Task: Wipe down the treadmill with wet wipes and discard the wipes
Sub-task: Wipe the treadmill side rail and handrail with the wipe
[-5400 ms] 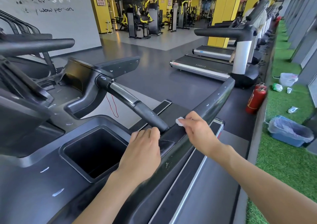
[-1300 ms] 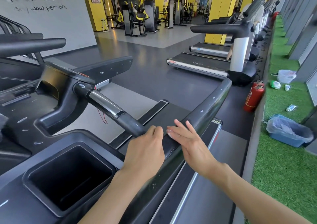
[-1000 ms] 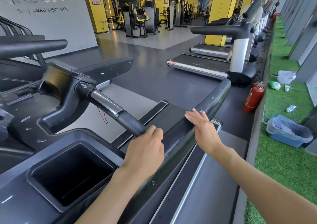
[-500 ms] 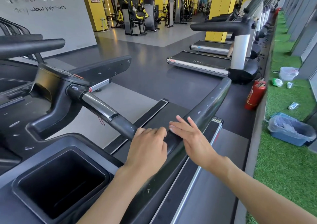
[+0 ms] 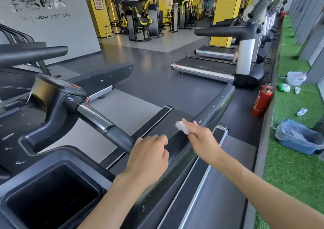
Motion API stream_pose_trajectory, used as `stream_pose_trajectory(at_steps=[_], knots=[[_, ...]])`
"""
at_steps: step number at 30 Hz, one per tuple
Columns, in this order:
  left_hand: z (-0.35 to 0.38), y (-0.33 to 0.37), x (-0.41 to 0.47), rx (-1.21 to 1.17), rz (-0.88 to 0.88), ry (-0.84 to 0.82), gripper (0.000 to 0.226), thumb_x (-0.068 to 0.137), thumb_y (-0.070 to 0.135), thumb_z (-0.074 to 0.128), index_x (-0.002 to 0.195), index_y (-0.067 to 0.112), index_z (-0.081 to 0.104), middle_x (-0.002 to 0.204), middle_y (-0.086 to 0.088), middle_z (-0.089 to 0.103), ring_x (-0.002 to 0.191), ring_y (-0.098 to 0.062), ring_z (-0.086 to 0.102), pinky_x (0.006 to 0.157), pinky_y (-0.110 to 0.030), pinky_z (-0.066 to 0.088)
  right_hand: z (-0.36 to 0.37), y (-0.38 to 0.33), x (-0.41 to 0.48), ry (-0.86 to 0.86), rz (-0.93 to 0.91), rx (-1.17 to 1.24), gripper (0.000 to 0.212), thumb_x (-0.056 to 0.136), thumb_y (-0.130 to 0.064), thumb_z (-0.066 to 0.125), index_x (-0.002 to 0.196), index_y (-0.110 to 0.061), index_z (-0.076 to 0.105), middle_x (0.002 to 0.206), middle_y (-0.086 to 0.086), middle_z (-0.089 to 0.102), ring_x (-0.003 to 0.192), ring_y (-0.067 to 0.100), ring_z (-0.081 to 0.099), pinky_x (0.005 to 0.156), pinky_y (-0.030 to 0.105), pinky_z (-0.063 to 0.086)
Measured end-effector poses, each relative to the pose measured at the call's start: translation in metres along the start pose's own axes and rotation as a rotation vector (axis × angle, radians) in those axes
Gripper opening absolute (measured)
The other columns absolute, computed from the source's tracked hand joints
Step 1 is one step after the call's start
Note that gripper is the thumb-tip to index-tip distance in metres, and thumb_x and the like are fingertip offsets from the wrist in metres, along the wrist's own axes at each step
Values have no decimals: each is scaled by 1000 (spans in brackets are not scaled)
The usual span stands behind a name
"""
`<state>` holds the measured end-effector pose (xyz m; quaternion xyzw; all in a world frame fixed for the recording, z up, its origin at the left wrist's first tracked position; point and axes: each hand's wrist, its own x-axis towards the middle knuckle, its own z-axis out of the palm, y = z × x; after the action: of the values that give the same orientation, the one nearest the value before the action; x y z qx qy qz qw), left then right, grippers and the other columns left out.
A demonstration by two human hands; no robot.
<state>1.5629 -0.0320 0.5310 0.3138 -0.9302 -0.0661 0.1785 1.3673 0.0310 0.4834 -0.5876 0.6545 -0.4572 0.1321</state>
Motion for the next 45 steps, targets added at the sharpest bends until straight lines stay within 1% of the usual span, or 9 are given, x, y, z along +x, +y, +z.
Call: stream_pose_trajectory(at_steps=[3, 6, 11, 16, 23, 31, 37, 42, 45], knots=[[4, 9, 17, -86, -71, -42, 23, 96, 15, 41, 114, 20, 54, 107, 7, 64, 92, -18, 57, 75, -31, 39, 12, 15, -2, -87, -128, -106, 55, 93, 11, 32, 127, -15, 66, 136, -15, 60, 146, -3, 24, 125, 34, -4], [10, 11, 20, -63, -109, -61, 14, 97, 17, 39, 108, 24, 45, 90, 11, 57, 78, -17, 48, 65, -30, 32, 8, 27, 2, -73, -257, -232, 56, 92, 7, 30, 127, -16, 67, 135, -14, 60, 149, 9, 25, 125, 41, -2], [11, 10, 16, 11, -148, -16, 9, 99, 22, 37, 103, 26, 44, 79, 11, 59, 67, -14, 42, 60, -30, 26, -1, 41, 11, -86, -391, -292, 57, 95, -2, 19, 125, -10, 67, 130, -5, 63, 146, 18, 32, 125, 41, 4], [12, 13, 14, 31, -196, 9, 9, 98, 23, 39, 99, 24, 48, 59, 9, 42, 58, -12, 42, 57, -28, 26, -14, 60, 21, -61, -422, -308, 56, 89, 16, 32, 124, -9, 67, 128, -3, 65, 144, 20, 38, 125, 43, 7], [10, 14, 19, 1, -244, -32, 14, 98, 22, 38, 103, 24, 51, 66, 8, 52, 64, -15, 47, 61, -31, 36, -29, 70, 37, 95, -201, -247, 60, 82, 31, 32, 120, 0, 67, 121, 3, 66, 139, 28, 45, 124, 23, 6], [26, 25, 44, -205, -174, -37, 11, 94, 16, 42, 94, 26, 40, 85, 9, 56, 77, -17, 52, 64, -33, 36, 1, 41, 5, -34, -414, -364, 72, 80, 25, 30, 132, -14, 61, 132, -7, 58, 150, 20, 25, 125, 44, 8], [30, 14, 41, -269, -119, -3, 10, 94, 15, 42, 93, 24, 44, 75, 11, 49, 71, -14, 49, 62, -30, 33, -4, 46, 12, -2, -381, -419, 61, 83, 26, 35, 124, -7, 66, 129, -1, 62, 145, 26, 36, 122, 52, 15], [30, 13, 37, -280, -103, -15, 11, 95, 15, 41, 96, 26, 42, 85, 11, 52, 79, -15, 50, 66, -29, 35, -13, 54, 19, 4, -384, -446, 62, 80, 31, 40, 122, -6, 66, 126, 0, 64, 142, 28, 41, 122, 51, 16], [30, 12, 37, -280, -100, -15, 11, 95, 15, 40, 94, 26, 40, 83, 11, 52, 78, -14, 50, 66, -28, 35, -30, 70, 25, 11, -328, -462, 71, 78, 25, 23, 125, -8, 65, 127, -1, 62, 144, 26, 38, 125, 39, 8]])
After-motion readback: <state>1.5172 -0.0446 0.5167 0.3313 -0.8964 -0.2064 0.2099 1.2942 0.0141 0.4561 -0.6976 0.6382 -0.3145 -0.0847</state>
